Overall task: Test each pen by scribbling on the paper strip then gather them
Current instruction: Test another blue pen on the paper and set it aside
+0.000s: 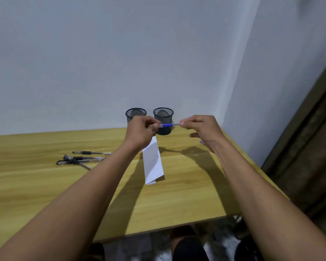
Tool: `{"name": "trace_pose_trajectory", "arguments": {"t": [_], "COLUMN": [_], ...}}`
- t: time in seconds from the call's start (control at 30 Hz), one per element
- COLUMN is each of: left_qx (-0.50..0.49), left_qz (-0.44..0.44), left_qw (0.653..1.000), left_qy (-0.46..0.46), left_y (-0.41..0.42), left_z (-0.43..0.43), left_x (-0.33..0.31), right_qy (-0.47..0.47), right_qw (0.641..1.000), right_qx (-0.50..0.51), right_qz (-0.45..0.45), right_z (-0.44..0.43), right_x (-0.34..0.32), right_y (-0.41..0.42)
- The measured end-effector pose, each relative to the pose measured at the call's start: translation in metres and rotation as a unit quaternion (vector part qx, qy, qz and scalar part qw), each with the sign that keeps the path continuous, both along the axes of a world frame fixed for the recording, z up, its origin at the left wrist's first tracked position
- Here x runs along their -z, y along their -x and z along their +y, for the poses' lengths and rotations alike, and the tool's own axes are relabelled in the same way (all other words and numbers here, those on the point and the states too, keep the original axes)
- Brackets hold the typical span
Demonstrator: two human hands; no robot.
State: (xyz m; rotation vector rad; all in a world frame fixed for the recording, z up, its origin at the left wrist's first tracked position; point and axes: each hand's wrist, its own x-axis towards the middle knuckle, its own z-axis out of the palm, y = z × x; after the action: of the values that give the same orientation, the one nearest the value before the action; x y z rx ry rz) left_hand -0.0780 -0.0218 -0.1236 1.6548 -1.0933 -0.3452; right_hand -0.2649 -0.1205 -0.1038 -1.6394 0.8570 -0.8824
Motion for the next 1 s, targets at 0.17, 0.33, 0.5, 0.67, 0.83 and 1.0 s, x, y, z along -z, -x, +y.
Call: {"name": "trace_pose_trajectory", "arguments": {"t": [0.17, 0.33, 0.5, 0.67, 0.83, 1.0], "left_qx": [-0.011, -0.007, 0.060, 0.086, 0.096, 0.097], "left_qz": [-0.071, -0.133, -0.218, -0.316, -0.340, -0.348], "left_qw": [0.997, 0.991, 0.969, 0.915, 0.881, 0.860], "left_qy": [-0.001, -0.012, -0.102, -0.237, -0.314, -0.360], "left_y": [0.026, 0.065, 0.105, 0.120, 0.121, 0.120], "left_z": [-0.008, -0.016, -0.016, -0.027, -0.037, -0.044], "left_x": [-0.001, 0.024, 0.062, 0.098, 0.104, 0.104], "right_qy": [0.148, 0.207, 0.201, 0.201, 0.219, 0.236], "right_qw": [0.974, 0.935, 0.900, 0.876, 0.863, 0.858], "right_qx": [-0.027, 0.081, 0.149, 0.180, 0.218, 0.227], "right_qz": [0.170, 0.276, 0.358, 0.399, 0.399, 0.396], "right_z": [-0.006, -0.010, -0.003, -0.003, -0.013, -0.019], "right_x": [0.017, 0.039, 0.076, 0.107, 0.119, 0.121], "right_y": [0.018, 0.045, 0.059, 0.059, 0.057, 0.058]}}
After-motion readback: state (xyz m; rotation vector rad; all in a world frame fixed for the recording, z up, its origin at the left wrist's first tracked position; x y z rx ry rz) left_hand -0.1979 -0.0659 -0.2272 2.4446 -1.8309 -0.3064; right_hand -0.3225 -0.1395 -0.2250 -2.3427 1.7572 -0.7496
